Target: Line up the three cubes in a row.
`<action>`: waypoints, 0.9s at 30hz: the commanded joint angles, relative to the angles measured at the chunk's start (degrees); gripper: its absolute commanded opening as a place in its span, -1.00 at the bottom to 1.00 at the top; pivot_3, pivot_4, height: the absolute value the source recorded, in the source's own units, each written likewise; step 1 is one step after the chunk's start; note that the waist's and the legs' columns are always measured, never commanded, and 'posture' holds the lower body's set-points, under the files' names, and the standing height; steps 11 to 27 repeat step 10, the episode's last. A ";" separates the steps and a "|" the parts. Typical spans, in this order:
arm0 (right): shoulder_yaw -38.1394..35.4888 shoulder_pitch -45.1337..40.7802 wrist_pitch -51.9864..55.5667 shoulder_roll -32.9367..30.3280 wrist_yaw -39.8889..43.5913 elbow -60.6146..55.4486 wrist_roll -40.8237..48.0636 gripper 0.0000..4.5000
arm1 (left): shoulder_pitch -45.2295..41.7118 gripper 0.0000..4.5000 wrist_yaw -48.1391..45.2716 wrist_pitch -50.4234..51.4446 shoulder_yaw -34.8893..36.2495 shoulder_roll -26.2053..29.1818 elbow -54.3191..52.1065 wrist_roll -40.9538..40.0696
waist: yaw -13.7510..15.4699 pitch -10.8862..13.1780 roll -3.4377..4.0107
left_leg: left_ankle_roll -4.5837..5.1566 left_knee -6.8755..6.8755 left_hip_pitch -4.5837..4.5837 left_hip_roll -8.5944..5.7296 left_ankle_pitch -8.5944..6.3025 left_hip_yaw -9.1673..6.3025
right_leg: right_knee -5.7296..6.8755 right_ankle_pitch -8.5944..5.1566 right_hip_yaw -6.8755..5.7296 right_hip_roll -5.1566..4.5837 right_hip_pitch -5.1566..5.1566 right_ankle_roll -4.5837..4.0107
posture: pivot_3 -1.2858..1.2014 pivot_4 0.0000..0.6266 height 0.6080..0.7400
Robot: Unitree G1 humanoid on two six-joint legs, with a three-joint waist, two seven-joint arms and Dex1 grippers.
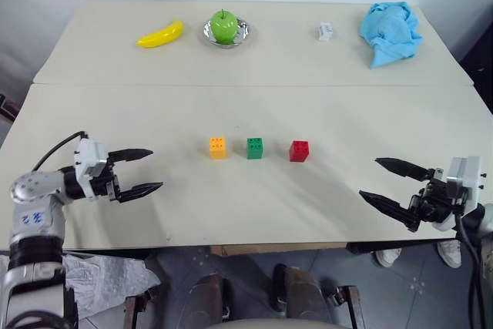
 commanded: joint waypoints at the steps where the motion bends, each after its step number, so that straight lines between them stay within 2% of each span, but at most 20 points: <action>1: -0.95 -2.23 -2.41 0.20 2.92 1.53 1.42 1.00 | 3.19 0.99 5.22 6.07 4.72 0.38 -11.56 -6.48 | 0.49 -0.01 0.02 | 0.03 0.01 0.01 -0.04 0.03 0.00 | 0.01 0.00 0.01 -0.06 0.01 0.01 | 0.03 -0.52 1.00; 3: 0.09 -4.07 -3.44 0.73 3.53 3.32 0.68 1.00 | 5.61 0.99 7.99 7.82 6.14 -0.04 -16.18 -7.68 | 0.44 -0.01 0.03 | 0.05 0.00 0.07 -0.09 0.04 0.02 | 0.01 0.04 0.05 -0.14 0.05 0.03 | 0.03 -0.52 1.00; 10: 3.87 -9.11 -5.28 0.26 7.34 9.48 -1.66 1.00 | 5.32 0.99 7.15 4.64 3.78 0.81 -13.04 -5.06 | 0.43 -0.02 0.13 | 0.05 -0.08 0.08 -0.19 0.04 0.07 | 0.01 0.05 0.03 -0.14 0.01 0.04 | 0.03 -0.52 1.00; 27: 3.87 -9.11 -5.28 0.26 7.34 9.48 -1.66 1.00 | 5.32 0.99 7.15 4.64 3.78 0.81 -13.04 -5.06 | 0.43 -0.02 0.13 | 0.05 -0.08 0.08 -0.19 0.04 0.07 | 0.01 0.05 0.03 -0.14 0.01 0.04 | 0.03 -0.52 1.00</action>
